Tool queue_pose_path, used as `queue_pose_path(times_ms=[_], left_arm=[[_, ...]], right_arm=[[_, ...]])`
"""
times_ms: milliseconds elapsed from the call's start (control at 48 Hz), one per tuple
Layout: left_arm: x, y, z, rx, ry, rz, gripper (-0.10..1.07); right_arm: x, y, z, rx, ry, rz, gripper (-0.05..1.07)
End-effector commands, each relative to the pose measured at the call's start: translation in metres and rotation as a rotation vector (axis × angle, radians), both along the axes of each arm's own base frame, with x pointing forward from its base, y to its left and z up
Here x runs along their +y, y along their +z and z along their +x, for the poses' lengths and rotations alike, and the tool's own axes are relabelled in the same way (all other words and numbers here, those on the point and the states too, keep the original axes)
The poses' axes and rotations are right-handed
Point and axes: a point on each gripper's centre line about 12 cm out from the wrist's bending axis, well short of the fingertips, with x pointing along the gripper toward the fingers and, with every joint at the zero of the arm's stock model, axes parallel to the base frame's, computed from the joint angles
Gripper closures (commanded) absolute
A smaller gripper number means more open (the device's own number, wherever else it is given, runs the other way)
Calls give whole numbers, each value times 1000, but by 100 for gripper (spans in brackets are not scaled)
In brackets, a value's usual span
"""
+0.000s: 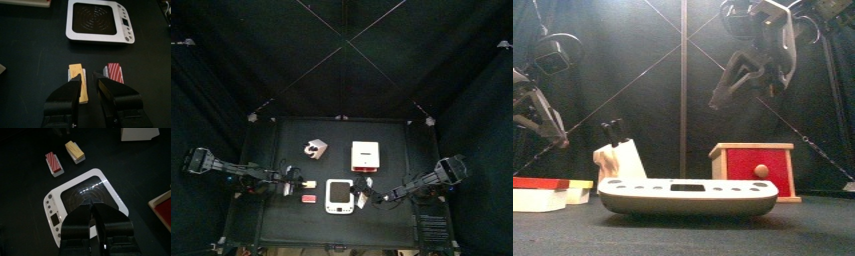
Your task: Grab egg sushi
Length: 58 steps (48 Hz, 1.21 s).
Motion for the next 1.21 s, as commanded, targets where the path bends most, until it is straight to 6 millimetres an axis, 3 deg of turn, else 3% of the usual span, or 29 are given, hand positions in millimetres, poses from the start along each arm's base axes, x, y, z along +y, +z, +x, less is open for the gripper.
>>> queue_pose_path(times_ms=[0,312,1188], left_arm=[[2,1,5,3,7,3,23],[3,-14,10,78,18,5,14],[9,-29,21,158,45,8,14]], right_arm=[[0,10,3,-28,-2,8,80],[0,8,3,-21,-4,8,80],[0,5,3,-13,-5,5,80]])
